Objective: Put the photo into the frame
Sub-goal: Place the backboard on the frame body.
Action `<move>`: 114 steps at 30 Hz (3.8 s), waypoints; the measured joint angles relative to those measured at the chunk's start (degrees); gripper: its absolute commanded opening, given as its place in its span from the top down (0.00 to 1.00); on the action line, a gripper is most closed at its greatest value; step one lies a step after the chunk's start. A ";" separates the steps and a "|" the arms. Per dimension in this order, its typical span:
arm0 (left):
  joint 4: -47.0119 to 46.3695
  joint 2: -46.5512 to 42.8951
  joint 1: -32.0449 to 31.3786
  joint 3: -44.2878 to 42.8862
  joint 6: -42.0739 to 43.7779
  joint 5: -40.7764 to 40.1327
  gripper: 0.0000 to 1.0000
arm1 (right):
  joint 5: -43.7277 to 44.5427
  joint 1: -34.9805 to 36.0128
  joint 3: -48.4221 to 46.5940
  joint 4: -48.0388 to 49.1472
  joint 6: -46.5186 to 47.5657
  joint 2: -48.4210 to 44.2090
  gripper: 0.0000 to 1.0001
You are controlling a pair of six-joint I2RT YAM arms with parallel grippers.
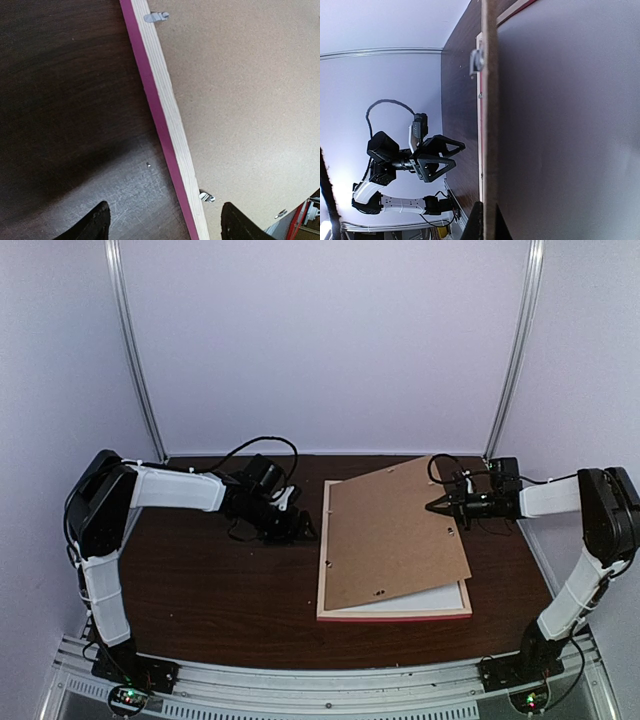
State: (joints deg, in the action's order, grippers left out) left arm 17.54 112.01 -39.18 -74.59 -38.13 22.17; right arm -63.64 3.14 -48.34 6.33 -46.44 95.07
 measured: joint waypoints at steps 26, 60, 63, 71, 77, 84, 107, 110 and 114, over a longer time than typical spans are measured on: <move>12.39 6.05 -9.33 -9.44 7.02 -14.51 0.24 | 0.66 0.09 -2.34 -7.37 7.52 0.15 1.00; 13.03 8.85 -10.45 -12.35 7.21 -21.66 0.24 | 0.63 0.07 -2.84 -8.31 8.41 0.74 1.00; 12.50 9.60 -10.45 -12.57 7.19 -22.36 0.24 | 0.61 0.07 -2.84 -8.31 8.59 0.83 1.00; 11.37 9.20 -10.45 -11.89 6.99 -23.17 0.24 | 0.61 0.07 -3.06 -8.72 8.79 0.83 1.00; 10.47 6.69 -10.54 -8.92 6.54 -22.56 0.24 | 0.59 0.09 -3.06 -8.76 8.81 0.92 1.00; 10.29 5.60 -10.71 -7.10 5.92 -21.44 0.24 | 0.59 0.09 -3.08 -8.79 8.85 0.96 1.00; 9.79 4.13 -14.49 -4.00 0.66 -22.53 0.24 | 0.57 0.09 -3.61 -9.62 9.22 1.25 1.00; 9.70 3.69 -14.51 -3.41 0.04 -23.30 0.24 | 0.57 0.09 -3.63 -9.64 9.22 1.27 1.00; 9.73 3.69 -14.80 -3.41 -0.37 -24.52 0.24 | 0.57 0.09 -3.63 -9.66 9.22 1.27 1.00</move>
State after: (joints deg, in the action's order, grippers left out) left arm 27.27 115.70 -53.98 -78.00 -38.50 -2.35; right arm -63.07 3.22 -51.96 -3.33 -37.21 96.33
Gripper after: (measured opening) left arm 0.761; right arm 0.020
